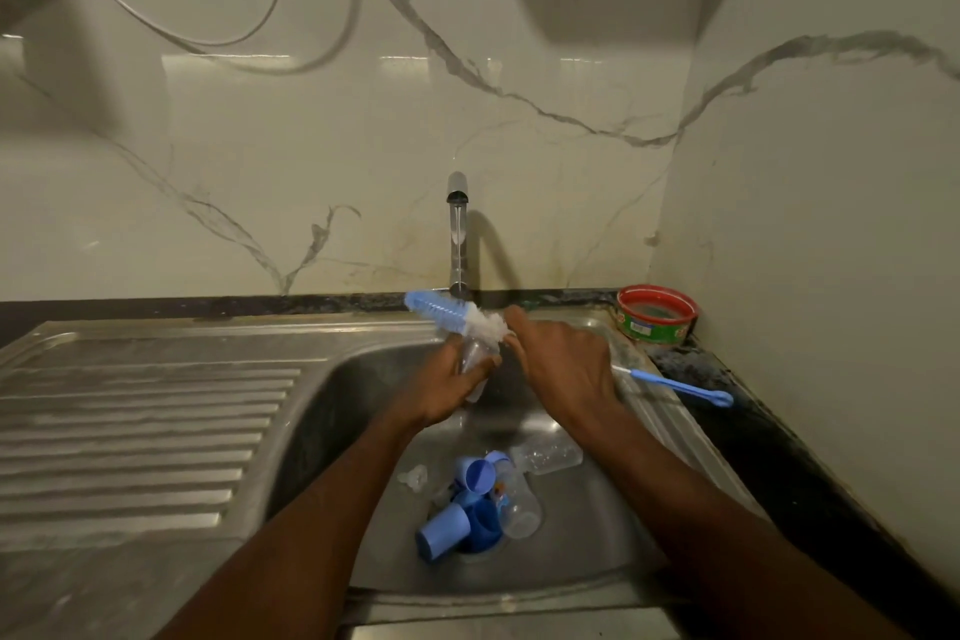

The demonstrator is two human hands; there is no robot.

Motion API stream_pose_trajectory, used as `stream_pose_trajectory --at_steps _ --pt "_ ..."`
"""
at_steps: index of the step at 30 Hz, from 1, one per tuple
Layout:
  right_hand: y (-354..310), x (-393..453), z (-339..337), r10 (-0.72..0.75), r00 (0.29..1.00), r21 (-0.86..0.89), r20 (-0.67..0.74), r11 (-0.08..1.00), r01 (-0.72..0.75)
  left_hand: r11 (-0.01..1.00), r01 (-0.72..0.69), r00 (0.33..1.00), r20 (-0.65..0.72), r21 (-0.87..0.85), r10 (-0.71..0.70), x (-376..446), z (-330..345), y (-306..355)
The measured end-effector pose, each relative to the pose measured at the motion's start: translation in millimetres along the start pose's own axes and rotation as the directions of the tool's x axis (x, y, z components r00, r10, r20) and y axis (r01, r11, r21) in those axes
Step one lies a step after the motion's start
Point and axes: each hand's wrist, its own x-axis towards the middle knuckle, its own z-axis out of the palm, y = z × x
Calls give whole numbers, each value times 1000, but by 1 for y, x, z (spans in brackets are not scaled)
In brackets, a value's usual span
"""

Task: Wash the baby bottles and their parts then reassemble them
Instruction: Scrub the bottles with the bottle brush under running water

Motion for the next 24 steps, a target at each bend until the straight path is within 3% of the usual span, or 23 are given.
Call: stream_pose_trajectory --at_steps 4,12,14,19,21,24 --pt "20 -14 -2 -7 996 -32 -92 999 4 997 45 986 -158 -56 -53 5 -17 -5" --pt "-2 -3 1 0 999 3 -39 1000 0 963 -177 984 66 203 167 -5 1 4" --pt "-6 1 4 18 997 3 -72 1000 -18 974 -175 984 -9 143 178 -2 1 2" --pt "23 -15 11 12 996 0 -93 1000 -12 994 -17 978 -204 109 39 2 -19 -11" --pt "29 -20 11 16 996 13 -88 1000 -15 993 -13 981 -191 120 36 -1 -22 -10" --pt "17 -13 10 33 995 48 -89 998 -28 982 -92 994 -39 163 100 -9 -11 2"
